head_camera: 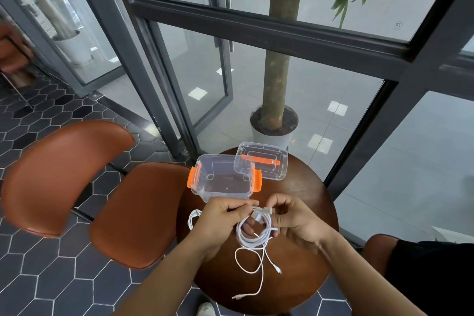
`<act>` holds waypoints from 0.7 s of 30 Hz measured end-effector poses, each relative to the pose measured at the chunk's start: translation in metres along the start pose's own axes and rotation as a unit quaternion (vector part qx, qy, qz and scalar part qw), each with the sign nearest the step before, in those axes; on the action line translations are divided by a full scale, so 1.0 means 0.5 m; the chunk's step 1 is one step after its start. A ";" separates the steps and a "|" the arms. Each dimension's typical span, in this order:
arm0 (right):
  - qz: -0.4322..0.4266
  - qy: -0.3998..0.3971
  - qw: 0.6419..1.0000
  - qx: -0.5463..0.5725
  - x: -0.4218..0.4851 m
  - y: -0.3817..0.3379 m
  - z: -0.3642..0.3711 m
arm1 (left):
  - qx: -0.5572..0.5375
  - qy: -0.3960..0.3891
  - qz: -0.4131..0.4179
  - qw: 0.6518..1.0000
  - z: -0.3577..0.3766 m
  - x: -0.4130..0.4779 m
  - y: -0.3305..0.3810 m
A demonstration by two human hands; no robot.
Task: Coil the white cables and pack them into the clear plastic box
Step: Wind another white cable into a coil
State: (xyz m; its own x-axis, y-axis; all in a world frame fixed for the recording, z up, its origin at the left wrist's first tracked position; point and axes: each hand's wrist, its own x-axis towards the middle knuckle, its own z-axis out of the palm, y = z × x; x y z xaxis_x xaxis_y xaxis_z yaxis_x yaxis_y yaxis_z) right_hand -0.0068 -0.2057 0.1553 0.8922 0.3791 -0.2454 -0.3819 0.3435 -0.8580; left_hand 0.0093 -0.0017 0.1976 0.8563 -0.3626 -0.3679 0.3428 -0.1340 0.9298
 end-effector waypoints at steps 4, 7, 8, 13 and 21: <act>-0.009 0.029 0.995 0.097 0.000 0.015 0.023 | -0.031 0.005 -0.007 0.999 0.000 -0.003 -0.001; -0.007 0.084 0.991 0.106 -0.001 0.017 0.048 | 0.014 0.040 0.010 0.999 0.004 -0.001 -0.005; -0.011 0.109 0.988 0.105 -0.002 0.015 0.057 | 0.041 0.058 0.019 0.997 0.009 0.000 -0.007; -0.049 0.218 0.971 -0.085 -0.004 -0.002 0.078 | 0.092 0.097 0.049 0.990 0.013 -0.008 -0.008; -0.054 0.235 0.942 -0.232 -0.029 -0.015 0.082 | 0.119 0.110 0.035 0.986 -0.004 -0.013 -0.006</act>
State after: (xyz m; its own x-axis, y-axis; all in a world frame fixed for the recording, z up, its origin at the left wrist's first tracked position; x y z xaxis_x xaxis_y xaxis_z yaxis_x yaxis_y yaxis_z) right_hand -0.0268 -0.1786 0.1835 0.9697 -0.0969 -0.2243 -0.2334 -0.0964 -0.9676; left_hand 0.0035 0.0028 0.1971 0.9466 -0.1733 -0.2718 0.2022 -0.3376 0.9193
